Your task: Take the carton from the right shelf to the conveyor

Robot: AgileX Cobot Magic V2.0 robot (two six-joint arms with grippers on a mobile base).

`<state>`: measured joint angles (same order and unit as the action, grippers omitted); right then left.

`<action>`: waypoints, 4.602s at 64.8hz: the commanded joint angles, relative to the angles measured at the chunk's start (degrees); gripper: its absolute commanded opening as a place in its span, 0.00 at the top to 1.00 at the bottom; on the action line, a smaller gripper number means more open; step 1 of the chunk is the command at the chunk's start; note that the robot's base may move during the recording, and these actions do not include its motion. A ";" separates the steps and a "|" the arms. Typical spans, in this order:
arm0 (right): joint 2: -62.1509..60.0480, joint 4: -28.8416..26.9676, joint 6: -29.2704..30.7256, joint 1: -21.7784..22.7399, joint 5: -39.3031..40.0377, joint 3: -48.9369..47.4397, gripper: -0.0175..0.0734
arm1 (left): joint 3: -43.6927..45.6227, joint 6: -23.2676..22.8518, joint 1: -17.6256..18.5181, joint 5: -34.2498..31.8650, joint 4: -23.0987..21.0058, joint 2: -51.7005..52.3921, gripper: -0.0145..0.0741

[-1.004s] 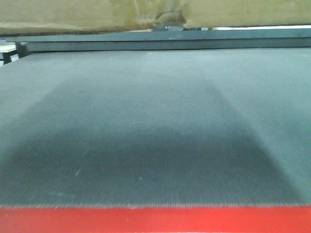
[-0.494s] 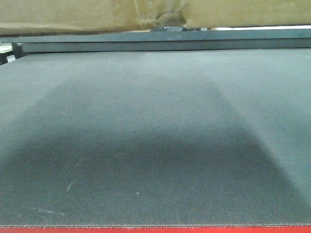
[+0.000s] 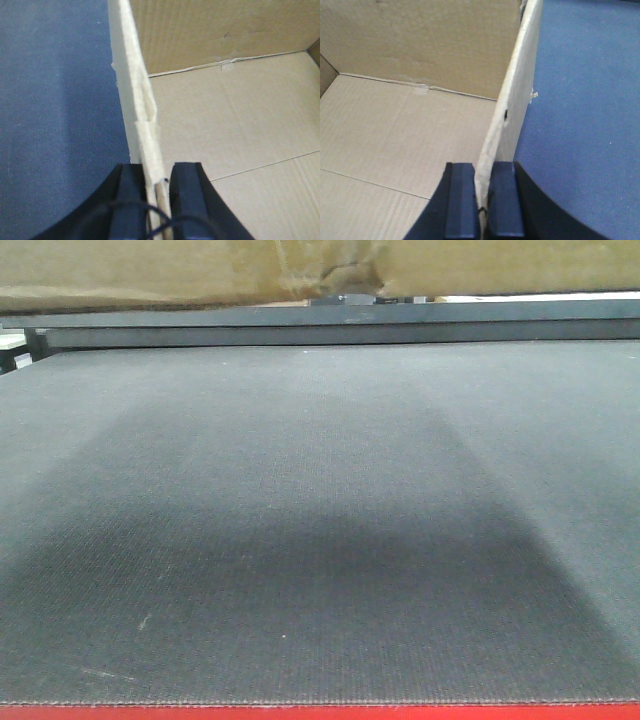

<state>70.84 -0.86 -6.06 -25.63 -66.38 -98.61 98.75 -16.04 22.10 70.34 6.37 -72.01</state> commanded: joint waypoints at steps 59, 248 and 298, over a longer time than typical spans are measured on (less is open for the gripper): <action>6.68 1.70 0.54 0.31 6.00 -0.10 0.88 | 0.08 0.57 0.20 -8.32 7.77 -5.34 0.84; -62.57 2.73 5.10 13.59 46.96 75.01 0.87 | -73.43 0.89 -20.62 -39.77 9.32 72.01 0.84; -62.57 2.73 5.10 13.59 47.19 75.01 0.87 | -76.12 0.89 -21.24 -39.89 6.65 72.01 0.84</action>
<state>8.49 1.28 -1.37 -12.25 -20.96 -23.82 24.06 -15.00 1.31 31.25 15.14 -0.25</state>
